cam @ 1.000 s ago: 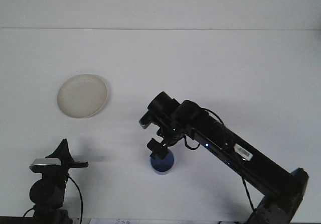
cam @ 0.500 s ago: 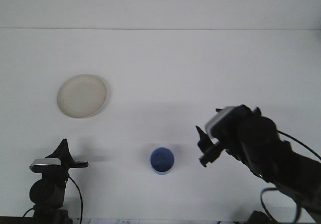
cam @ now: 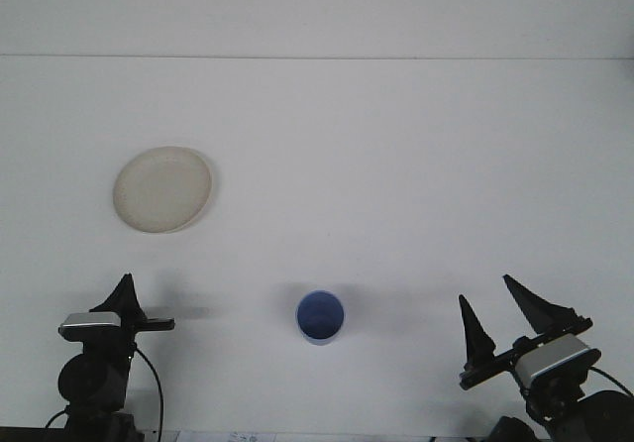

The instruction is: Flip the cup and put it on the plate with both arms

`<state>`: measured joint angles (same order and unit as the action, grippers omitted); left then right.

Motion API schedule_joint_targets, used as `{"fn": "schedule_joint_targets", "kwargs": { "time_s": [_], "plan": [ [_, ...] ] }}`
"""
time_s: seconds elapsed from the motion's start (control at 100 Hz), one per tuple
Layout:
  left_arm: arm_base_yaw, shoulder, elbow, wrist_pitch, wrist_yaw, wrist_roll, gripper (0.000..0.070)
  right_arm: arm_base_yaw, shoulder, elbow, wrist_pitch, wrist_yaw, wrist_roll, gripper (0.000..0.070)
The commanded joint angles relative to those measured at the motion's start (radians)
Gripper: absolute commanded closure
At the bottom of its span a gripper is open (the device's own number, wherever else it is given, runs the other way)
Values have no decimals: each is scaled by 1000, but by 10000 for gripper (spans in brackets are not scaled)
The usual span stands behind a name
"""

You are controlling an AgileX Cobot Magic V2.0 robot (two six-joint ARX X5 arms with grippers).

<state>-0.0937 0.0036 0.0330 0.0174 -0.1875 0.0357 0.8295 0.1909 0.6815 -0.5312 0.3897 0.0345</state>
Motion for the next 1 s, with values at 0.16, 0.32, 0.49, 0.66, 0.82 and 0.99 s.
{"fn": "schedule_joint_targets", "kwargs": {
  "time_s": [0.16, 0.32, 0.49, 0.66, 0.82, 0.99],
  "plan": [
    [1, 0, -19, 16, -3, -163, 688, 8, -33, -26, -13, 2, 12, 221],
    [1, 0, -19, 35, -3, -252, 688, 8, -33, -26, -17, 3, 12, 221],
    [1, 0, 21, 67, -3, -308, 689, 8, -33, -26, -24, 2, 12, 221],
    [1, 55, 191, 18, -3, -336, 688, 8, -33, -26, -25, 2, 11, 221],
    [1, 229, 440, -140, 8, -304, 658, 8, -33, -26, -33, 2, 11, 221],
    [1, 424, 669, -280, 171, -235, 220, 8, -33, -26, -58, 2, 11, 221]
  ]
}}
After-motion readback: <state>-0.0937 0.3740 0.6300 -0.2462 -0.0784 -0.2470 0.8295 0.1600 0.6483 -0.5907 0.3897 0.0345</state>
